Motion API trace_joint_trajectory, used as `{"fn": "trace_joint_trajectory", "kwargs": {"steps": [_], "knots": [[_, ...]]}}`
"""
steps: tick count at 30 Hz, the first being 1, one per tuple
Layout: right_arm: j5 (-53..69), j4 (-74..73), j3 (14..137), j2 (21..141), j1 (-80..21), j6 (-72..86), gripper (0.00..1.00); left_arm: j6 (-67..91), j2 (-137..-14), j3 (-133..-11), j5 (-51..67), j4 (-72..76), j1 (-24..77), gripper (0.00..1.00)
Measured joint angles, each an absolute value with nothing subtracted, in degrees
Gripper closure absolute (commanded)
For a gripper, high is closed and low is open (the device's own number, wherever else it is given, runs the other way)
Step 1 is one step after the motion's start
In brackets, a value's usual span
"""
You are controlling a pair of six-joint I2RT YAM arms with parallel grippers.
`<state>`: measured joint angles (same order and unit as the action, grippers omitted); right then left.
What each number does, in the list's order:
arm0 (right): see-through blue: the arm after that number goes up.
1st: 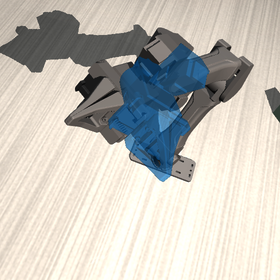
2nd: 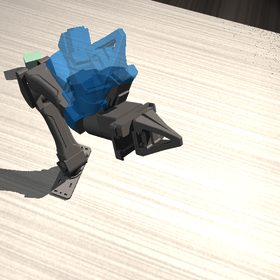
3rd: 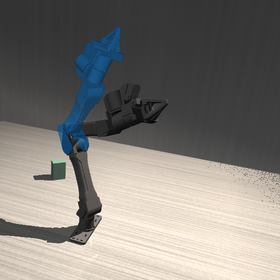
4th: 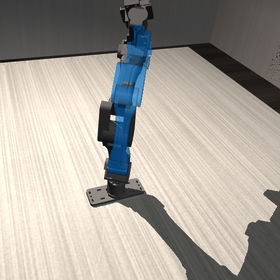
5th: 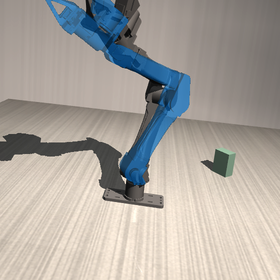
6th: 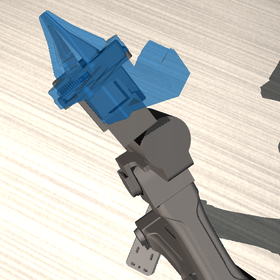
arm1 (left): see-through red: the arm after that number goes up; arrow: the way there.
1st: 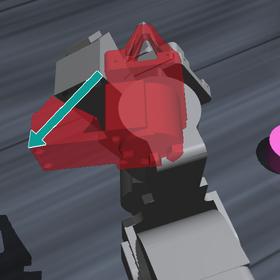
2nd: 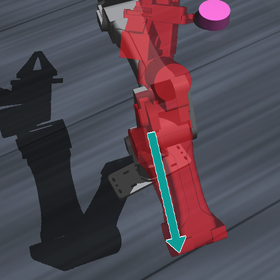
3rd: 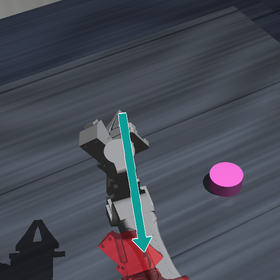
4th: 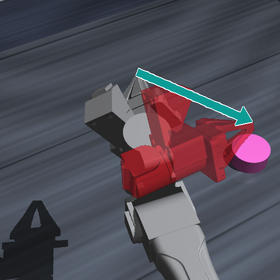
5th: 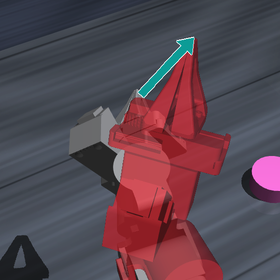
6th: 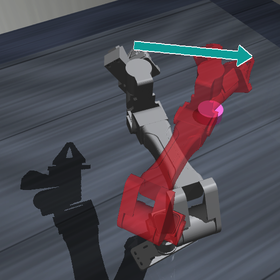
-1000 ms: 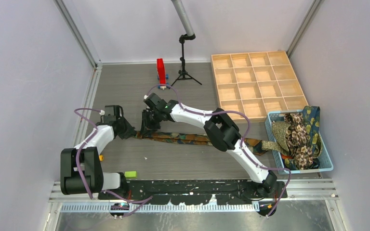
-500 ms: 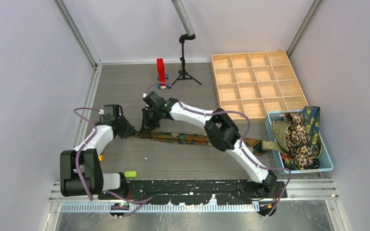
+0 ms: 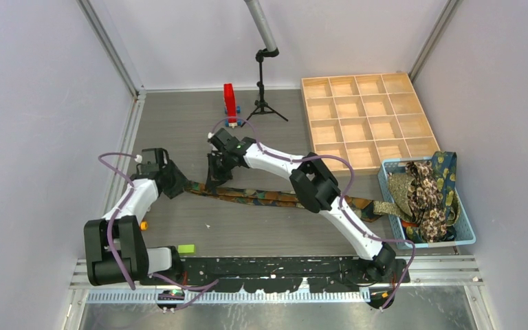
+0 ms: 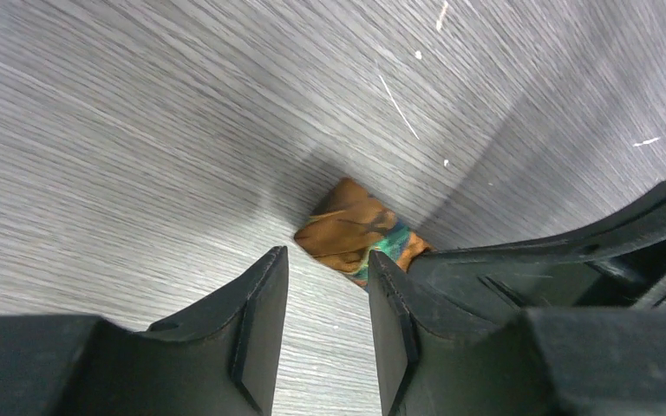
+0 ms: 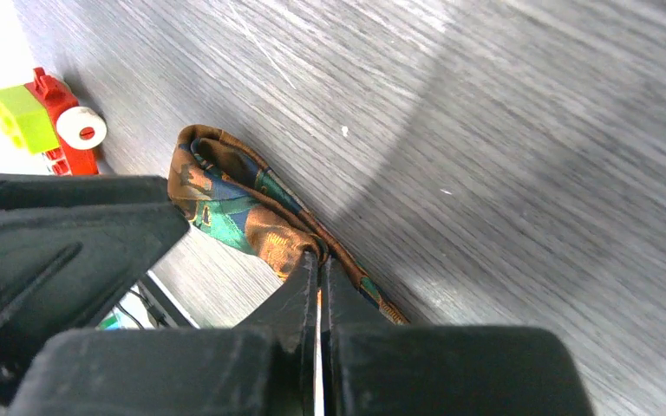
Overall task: Roll the ties
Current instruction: Roll the tie at the center of the board.
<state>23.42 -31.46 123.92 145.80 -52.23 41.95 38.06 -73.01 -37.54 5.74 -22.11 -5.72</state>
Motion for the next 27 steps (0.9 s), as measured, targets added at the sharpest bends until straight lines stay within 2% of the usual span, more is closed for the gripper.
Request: {"fn": "trace_joint_trajectory", "kwargs": {"steps": [11,27], "knots": [[24.4,-31.8,124.2,145.9,-51.5,40.7,1.00,35.5,-72.5,-33.8,14.5,-16.6,-14.3,0.60],[25.6,-31.7,124.3,146.3,-51.4,40.6,1.00,34.4,-75.2,-30.9,19.2,-6.8,-14.7,0.64]]}}
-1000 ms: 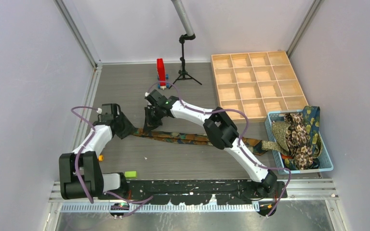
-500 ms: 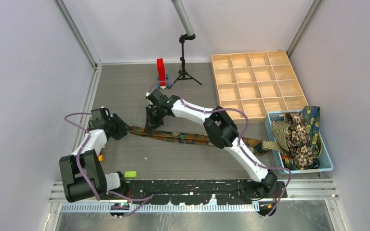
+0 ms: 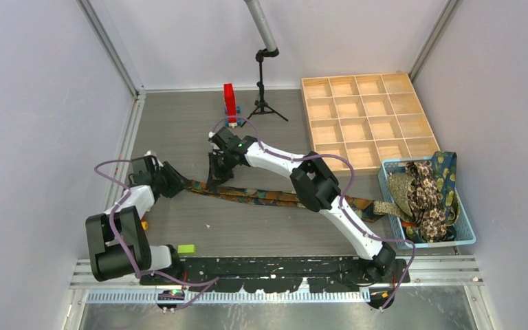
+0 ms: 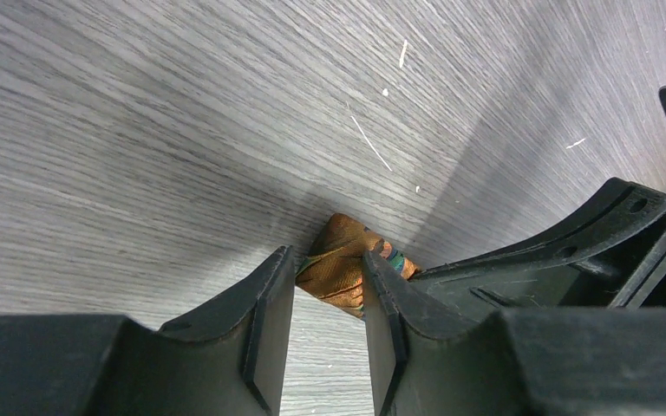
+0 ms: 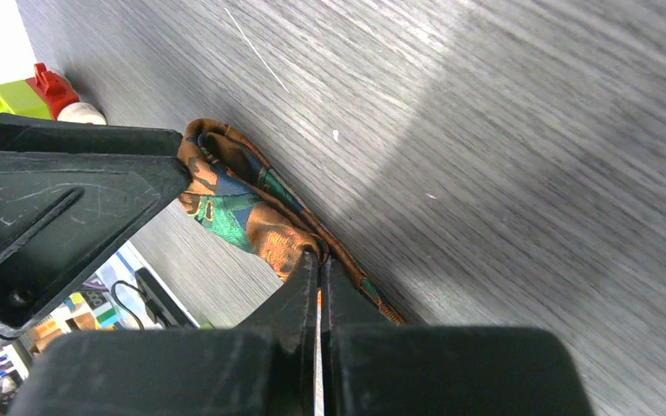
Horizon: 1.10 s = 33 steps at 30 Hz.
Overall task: Roll the ties
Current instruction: Roll the tie at the center of the board.
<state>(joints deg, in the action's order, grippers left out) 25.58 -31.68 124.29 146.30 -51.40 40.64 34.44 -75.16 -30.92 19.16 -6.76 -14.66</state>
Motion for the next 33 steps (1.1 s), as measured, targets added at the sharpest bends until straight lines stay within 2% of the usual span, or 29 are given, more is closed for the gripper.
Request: {"fn": "trace_joint_trajectory", "kwargs": {"steps": [13,19,24,26,31,33], "knots": [[26.4,-32.3,125.5,147.1,-51.2,40.6,1.00,34.1,-79.6,-30.5,22.0,-2.2,-14.8,0.67],[26.7,-32.4,126.1,147.5,-51.1,40.6,1.00,34.2,-80.1,-30.0,22.8,-0.2,-14.8,0.81],[26.7,-32.5,126.3,147.5,-50.9,40.6,0.99,34.2,-78.7,-29.1,22.7,0.2,-14.7,0.88],[26.6,-33.0,126.8,147.7,-50.9,40.6,0.94,34.2,-77.5,-28.8,22.4,-0.1,-14.5,0.90],[26.0,-35.2,128.9,148.2,-50.9,39.6,0.67,34.2,-73.7,-28.8,20.8,-1.8,-13.1,0.91],[25.6,-35.9,129.6,148.1,-50.9,39.0,0.64,34.3,-72.4,-28.8,19.7,-2.9,-12.5,0.91]]}}
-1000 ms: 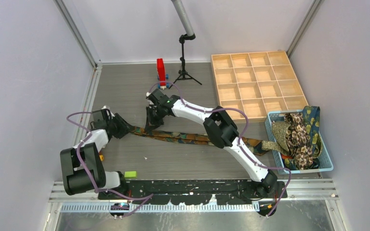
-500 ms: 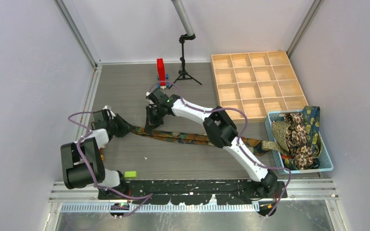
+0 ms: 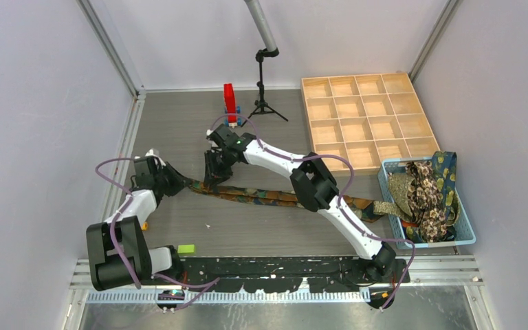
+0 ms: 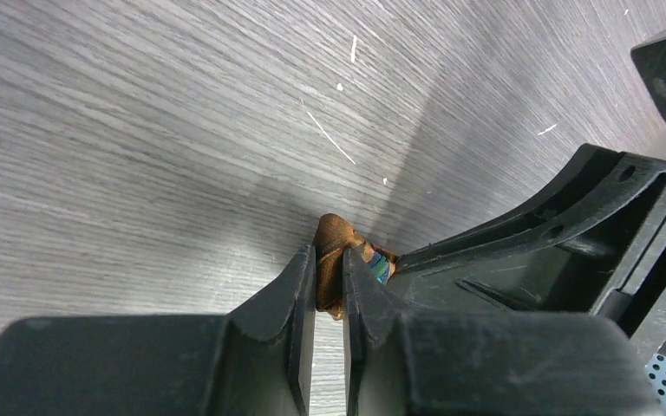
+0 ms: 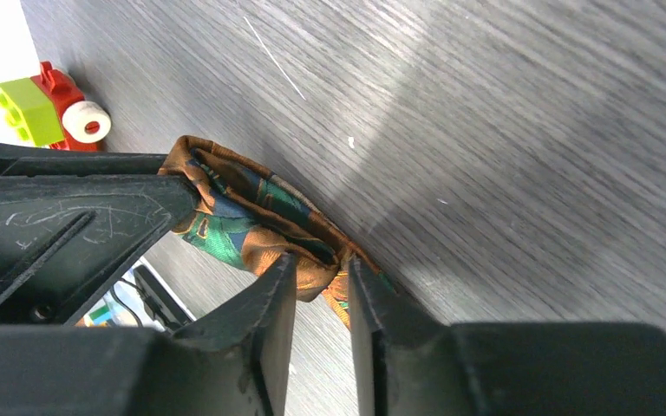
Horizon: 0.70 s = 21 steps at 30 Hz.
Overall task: Roll the ties
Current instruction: Roll the tie at the center of the board.
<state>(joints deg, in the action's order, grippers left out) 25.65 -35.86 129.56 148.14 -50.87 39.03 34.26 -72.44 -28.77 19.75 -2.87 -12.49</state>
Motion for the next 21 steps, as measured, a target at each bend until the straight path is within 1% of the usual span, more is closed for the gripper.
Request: {"fn": "trace_joint_trajectory", "kwargs": {"steps": [5,13,21], "knots": [[24.6,-36.8,129.5,147.2,-50.9,38.2,0.64,34.5,-70.3,-28.8,17.3,-5.5,-11.6,0.92],[22.7,-36.8,125.1,141.3,-52.0,37.8,0.73,35.9,-68.6,-28.8,14.3,-8.5,-11.2,0.92],[22.6,-35.6,125.0,140.9,-54.7,38.5,0.80,37.3,-67.3,-28.8,11.9,-11.2,-10.9,0.91]]}}
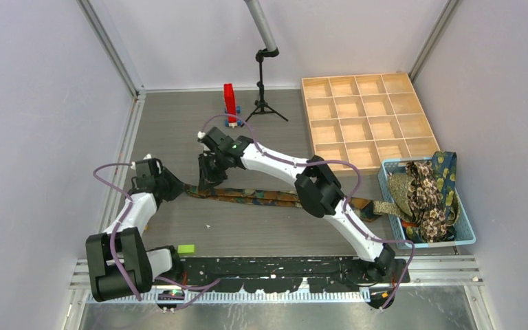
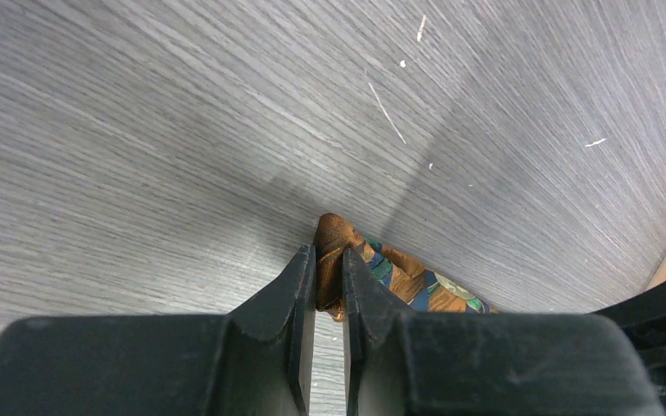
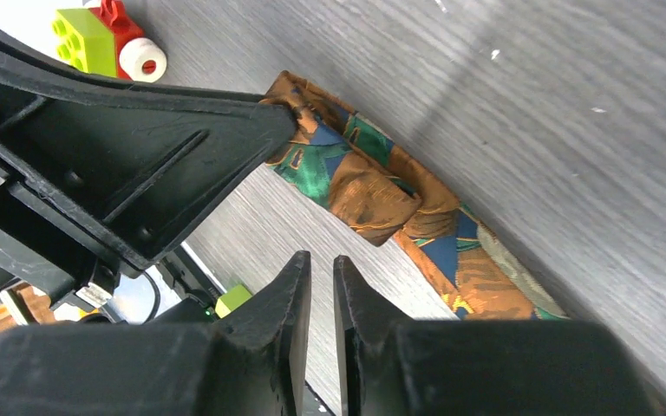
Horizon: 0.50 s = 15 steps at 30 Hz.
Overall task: Roll the ties
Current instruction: Roll the tie at the center of the board.
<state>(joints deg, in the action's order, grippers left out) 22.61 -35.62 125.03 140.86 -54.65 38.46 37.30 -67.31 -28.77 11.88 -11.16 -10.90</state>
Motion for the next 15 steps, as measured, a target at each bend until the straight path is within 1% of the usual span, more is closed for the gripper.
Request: {"fn": "trace_joint_trajectory", "kwargs": {"steps": [6,15], "knots": [[22.8,-35.5,125.5,141.8,-55.4,39.2,0.83,37.8,-67.0,-28.8,10.8,-12.8,-10.8,0.91],[23.0,-35.1,126.5,145.3,-55.1,39.6,0.84,38.8,-65.4,-30.1,9.9,-15.3,-10.3,0.91]]}}
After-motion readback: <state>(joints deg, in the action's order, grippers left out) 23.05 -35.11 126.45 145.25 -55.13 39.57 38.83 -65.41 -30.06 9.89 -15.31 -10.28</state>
